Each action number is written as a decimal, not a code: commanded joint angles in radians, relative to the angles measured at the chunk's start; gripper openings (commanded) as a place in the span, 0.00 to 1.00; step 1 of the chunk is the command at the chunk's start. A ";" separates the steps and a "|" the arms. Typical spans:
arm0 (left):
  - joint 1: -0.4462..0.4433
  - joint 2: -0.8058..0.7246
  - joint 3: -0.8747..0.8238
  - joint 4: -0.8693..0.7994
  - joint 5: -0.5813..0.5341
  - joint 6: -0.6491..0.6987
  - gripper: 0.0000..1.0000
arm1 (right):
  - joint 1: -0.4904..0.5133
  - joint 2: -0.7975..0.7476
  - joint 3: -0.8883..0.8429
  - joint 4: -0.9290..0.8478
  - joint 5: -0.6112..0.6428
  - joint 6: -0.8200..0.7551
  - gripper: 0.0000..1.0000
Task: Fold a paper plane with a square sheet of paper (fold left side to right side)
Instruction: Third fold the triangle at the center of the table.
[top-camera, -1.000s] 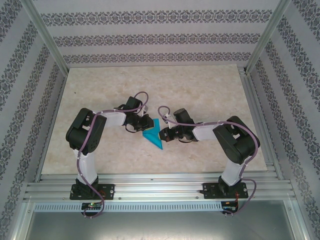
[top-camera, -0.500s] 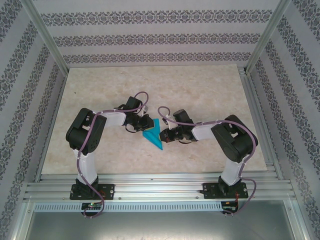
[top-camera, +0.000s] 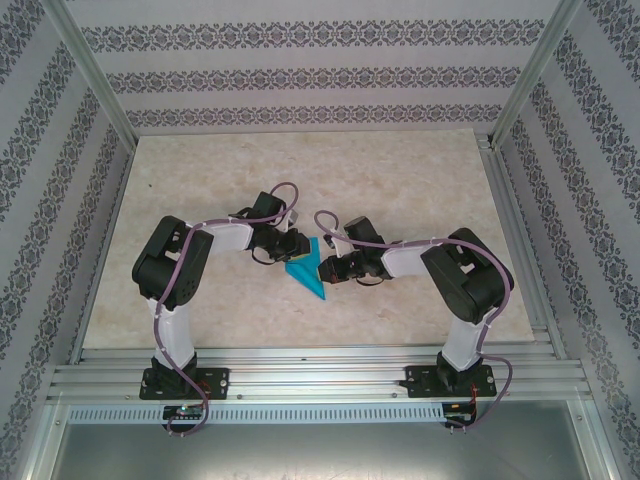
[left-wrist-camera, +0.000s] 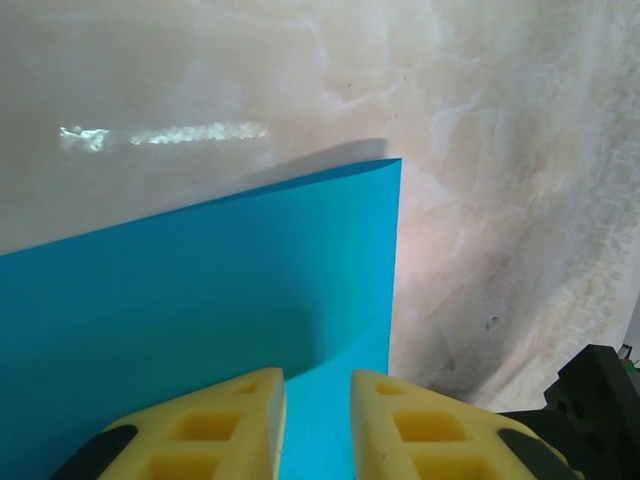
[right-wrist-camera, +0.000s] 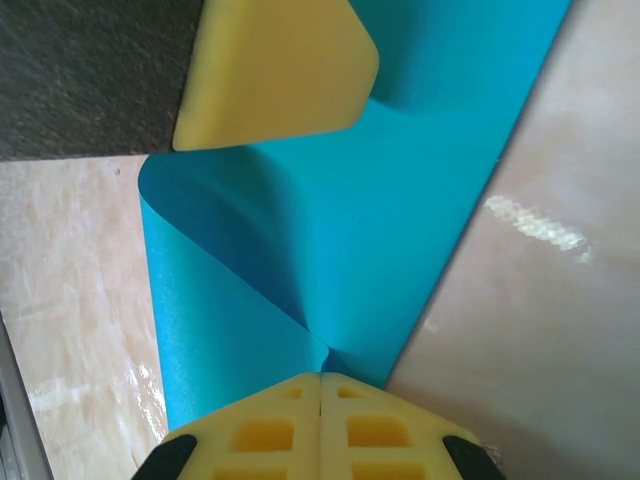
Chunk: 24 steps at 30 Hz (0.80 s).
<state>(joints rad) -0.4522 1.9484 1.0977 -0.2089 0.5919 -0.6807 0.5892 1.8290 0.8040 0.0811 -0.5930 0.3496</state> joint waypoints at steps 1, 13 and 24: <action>-0.005 -0.042 0.036 -0.096 -0.029 0.039 0.29 | 0.020 0.042 0.004 -0.051 0.043 -0.015 0.00; 0.066 -0.237 0.010 -0.173 -0.052 0.063 0.35 | 0.032 0.046 0.015 -0.061 0.050 -0.023 0.00; -0.003 -0.293 -0.167 0.045 0.063 -0.093 0.27 | 0.038 0.049 0.017 -0.063 0.057 -0.025 0.00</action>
<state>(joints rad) -0.4347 1.6474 0.9310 -0.2672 0.6243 -0.7227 0.5980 1.8313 0.8169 0.0578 -0.5808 0.3462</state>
